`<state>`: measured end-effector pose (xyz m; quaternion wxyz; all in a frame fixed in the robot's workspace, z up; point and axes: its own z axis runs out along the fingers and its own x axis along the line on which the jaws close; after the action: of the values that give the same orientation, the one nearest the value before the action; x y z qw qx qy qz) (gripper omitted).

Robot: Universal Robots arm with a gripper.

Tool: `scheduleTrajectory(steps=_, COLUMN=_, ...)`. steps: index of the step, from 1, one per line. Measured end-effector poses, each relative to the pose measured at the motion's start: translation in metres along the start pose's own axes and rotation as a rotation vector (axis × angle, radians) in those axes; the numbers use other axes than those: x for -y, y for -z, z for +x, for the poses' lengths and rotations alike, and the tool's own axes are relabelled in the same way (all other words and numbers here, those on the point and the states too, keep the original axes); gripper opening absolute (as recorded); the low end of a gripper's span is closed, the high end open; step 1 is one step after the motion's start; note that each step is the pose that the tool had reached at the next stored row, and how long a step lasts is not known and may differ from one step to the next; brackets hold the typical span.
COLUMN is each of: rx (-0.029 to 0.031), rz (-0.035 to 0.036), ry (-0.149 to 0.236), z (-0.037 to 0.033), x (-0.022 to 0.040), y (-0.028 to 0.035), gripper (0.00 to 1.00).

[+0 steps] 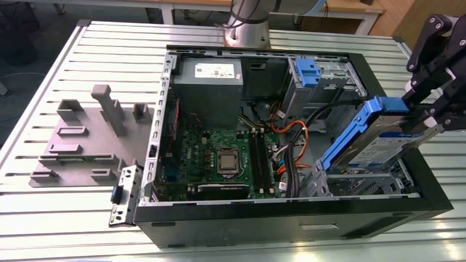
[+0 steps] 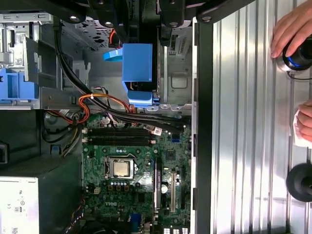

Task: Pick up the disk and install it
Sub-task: 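Insert the disk into the insertion slot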

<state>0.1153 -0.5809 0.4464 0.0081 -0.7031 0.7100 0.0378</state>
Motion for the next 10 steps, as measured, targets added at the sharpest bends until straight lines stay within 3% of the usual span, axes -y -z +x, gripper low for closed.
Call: scheduleTrajectory(steps=10, rx=0.0, rz=0.0, ry=0.0, z=0.0002, x=0.0003, y=-0.0035, gripper=0.35)
